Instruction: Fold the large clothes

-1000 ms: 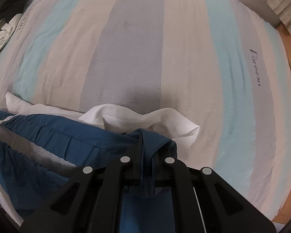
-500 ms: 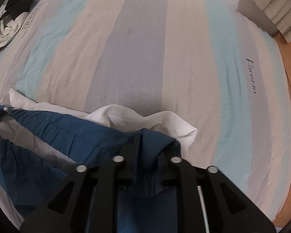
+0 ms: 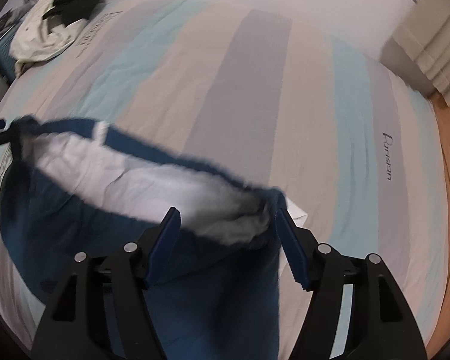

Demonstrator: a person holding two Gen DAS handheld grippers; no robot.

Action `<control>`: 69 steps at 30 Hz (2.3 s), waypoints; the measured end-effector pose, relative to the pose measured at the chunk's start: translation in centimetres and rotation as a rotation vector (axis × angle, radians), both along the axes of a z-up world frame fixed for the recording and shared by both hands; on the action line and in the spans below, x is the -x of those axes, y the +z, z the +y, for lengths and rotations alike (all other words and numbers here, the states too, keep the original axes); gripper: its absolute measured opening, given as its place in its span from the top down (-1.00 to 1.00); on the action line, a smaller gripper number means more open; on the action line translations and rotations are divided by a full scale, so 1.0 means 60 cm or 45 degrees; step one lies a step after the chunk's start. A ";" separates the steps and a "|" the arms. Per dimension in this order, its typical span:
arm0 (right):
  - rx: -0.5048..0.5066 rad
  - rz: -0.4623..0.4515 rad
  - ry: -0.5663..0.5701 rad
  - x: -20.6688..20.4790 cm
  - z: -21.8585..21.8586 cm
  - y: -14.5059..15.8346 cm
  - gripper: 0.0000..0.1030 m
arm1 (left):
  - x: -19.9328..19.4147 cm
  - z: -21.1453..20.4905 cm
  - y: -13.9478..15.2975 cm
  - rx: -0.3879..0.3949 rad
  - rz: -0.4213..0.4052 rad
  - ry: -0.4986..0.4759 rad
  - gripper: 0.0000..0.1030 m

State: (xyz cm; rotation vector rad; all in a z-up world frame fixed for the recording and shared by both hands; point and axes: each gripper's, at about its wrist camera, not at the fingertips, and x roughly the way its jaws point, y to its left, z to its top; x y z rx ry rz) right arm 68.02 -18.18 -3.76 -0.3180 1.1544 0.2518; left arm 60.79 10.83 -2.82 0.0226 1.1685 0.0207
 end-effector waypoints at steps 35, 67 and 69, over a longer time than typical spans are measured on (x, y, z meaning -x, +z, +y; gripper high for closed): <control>0.010 0.159 -0.098 0.071 0.032 -0.123 0.99 | 0.109 0.088 -0.144 -0.105 0.173 0.139 0.79; -0.105 0.151 -0.007 0.145 0.207 -0.107 0.14 | 0.149 0.119 -0.160 0.020 0.211 0.129 -0.65; -0.130 0.173 -0.046 0.142 0.198 -0.123 0.14 | 0.146 0.118 -0.169 0.033 0.220 0.129 -0.65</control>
